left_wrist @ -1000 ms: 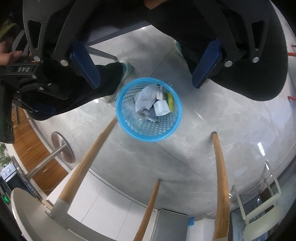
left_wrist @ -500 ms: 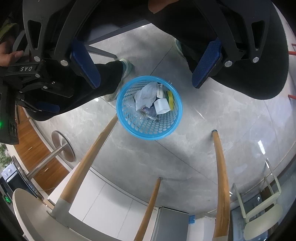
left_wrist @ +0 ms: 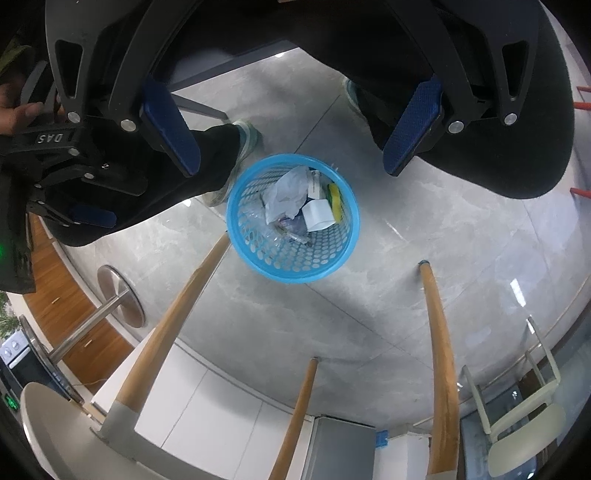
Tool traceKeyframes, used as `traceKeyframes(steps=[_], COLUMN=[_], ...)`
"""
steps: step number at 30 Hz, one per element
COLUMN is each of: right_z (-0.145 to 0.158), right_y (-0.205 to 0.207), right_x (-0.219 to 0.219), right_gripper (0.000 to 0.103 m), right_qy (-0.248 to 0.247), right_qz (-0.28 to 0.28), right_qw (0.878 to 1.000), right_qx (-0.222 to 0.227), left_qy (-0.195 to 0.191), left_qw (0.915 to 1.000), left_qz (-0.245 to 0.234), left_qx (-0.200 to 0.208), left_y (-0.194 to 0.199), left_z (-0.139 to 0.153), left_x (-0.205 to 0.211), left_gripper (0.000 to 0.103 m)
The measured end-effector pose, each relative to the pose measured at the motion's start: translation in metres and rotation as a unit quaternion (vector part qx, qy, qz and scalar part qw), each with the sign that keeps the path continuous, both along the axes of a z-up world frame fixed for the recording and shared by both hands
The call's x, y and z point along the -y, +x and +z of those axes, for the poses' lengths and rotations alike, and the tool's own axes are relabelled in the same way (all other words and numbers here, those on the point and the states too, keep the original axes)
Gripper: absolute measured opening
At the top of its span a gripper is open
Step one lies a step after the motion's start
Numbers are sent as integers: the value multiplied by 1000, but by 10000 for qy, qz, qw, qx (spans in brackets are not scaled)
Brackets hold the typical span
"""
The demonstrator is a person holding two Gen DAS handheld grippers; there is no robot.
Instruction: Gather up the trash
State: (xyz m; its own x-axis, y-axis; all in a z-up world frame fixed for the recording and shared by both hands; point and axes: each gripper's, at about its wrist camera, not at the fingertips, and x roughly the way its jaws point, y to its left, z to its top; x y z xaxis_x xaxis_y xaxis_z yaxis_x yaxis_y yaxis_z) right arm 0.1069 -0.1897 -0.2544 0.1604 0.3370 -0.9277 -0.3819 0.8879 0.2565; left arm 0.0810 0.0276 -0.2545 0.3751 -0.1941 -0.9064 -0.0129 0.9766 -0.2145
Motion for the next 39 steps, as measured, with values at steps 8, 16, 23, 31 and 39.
traceKeyframes(steps=[8,16,23,31,39], right_z=[0,-2,-1,-6,-5], right_y=[0,-1,-1,-1,0], right_x=[1,0,0,4,4], right_gripper=[95,95,95,95,95], right_qy=[35,22,38,167,144], right_qz=[-54,-30,-52,-99,-82], right_qw=[10000,10000,10000,9998,9998], right_qx=[-4,-38,12,-96,-123], left_qy=[-61,-45,-34,-77,-78], left_qw=[10000,10000,10000,10000,10000], left_qz=[-10,-17,-26,-19,-13], left_qx=[-35,-7,26,-5,-7], left_y=[0,-2,-2,-4,-4], left_z=[-1,-1,-1,-1,-1], left_x=[-3,-2,0,2,3], left_gripper=[97,97,97,97,97])
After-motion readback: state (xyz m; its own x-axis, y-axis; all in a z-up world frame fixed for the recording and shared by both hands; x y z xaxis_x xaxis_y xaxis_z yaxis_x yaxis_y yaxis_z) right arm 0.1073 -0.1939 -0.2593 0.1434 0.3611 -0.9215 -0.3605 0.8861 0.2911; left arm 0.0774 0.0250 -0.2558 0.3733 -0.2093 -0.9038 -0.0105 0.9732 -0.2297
